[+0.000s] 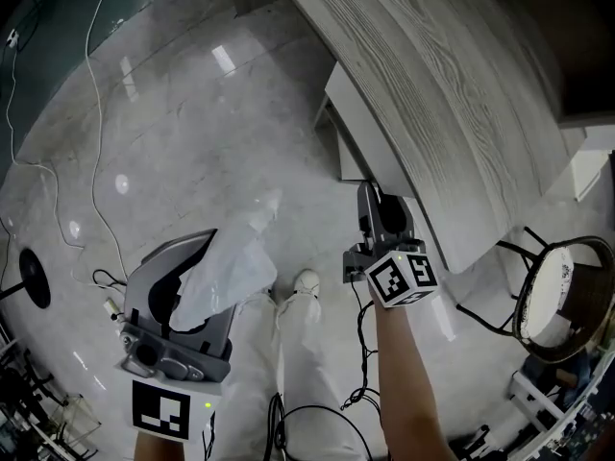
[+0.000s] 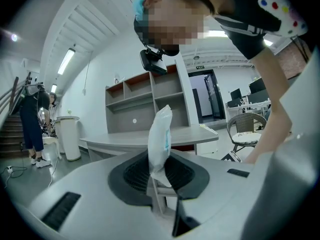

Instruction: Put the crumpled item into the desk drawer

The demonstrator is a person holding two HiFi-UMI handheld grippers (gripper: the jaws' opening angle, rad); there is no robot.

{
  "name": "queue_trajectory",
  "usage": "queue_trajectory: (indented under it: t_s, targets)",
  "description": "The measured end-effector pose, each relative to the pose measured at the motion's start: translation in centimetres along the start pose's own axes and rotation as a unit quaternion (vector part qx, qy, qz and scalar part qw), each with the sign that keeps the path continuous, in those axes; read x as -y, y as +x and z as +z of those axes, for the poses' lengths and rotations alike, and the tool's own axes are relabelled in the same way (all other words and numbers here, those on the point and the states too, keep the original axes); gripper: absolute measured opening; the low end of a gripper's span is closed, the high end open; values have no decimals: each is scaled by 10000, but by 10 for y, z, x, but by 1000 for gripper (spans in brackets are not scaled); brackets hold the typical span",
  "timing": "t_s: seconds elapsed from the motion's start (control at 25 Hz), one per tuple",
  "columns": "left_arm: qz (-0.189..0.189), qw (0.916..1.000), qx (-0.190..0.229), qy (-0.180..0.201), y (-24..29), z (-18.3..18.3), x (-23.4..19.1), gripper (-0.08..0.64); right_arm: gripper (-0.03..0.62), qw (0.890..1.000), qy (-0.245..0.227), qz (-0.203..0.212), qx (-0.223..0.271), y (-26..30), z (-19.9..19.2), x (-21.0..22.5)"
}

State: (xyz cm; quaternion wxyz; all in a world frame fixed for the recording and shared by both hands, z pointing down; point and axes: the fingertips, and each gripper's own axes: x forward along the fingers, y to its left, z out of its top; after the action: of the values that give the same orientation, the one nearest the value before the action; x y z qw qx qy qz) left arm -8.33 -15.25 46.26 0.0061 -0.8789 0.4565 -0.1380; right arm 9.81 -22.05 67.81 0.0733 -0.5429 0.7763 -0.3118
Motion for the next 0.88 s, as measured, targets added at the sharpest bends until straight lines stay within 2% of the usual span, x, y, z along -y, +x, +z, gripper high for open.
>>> queue_trajectory:
  t_s: [0.04, 0.08, 0.16, 0.4, 0.88]
  targets:
    - [-10, 10000, -4, 1, 1, 0, 1, 67, 161, 10000, 11, -13, 19, -1, 1, 2]
    - [-15, 10000, -5, 2, 1, -1, 1, 67, 120, 10000, 10, -37, 44, -2, 3, 3]
    - [-15, 10000, -8, 2, 1, -1, 0, 67, 87, 9999, -19, -82, 81, -3, 5, 6]
    - [4, 10000, -19, -4, -2, -5, -4, 67, 72, 9993, -372, 62, -34, -1, 2, 0]
    - [32, 10000, 46, -23, -9, -4, -11, 67, 63, 9974, -695, 85, -148, -5, -2, -11]
